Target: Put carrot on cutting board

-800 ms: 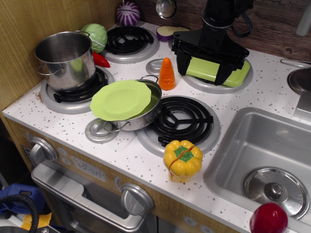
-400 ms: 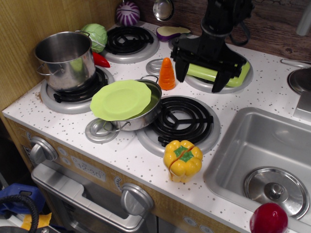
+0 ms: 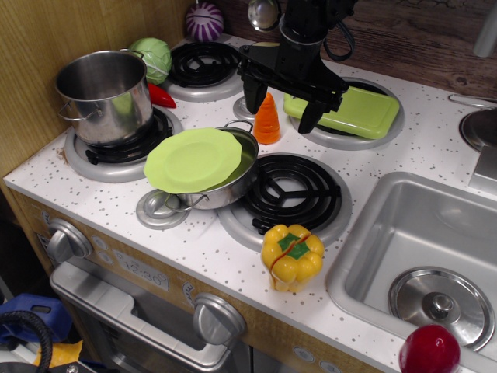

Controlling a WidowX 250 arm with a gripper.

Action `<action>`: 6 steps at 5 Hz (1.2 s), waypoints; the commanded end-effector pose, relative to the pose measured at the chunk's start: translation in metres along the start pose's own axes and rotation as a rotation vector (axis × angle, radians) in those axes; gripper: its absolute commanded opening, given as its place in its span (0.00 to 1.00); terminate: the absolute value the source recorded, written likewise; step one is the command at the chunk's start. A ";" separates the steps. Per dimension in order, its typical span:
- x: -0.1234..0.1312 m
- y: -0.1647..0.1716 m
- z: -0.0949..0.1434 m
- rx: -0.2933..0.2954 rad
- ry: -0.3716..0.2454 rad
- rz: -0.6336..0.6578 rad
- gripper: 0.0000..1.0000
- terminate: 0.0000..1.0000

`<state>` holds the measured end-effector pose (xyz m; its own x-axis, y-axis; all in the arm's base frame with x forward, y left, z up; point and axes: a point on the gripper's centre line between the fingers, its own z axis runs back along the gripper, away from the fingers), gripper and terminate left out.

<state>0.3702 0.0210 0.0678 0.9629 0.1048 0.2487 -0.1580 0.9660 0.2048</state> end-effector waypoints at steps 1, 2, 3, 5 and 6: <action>0.022 0.026 0.011 -0.001 -0.091 0.009 1.00 0.00; 0.030 0.031 -0.005 -0.016 -0.135 -0.005 1.00 0.00; 0.034 0.035 -0.016 -0.035 -0.155 -0.011 1.00 0.00; 0.032 0.035 -0.038 -0.084 -0.180 -0.012 1.00 0.00; 0.034 0.033 -0.048 -0.100 -0.195 -0.002 1.00 0.00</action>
<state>0.4056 0.0591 0.0199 0.9180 0.0595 0.3922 -0.1084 0.9887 0.1038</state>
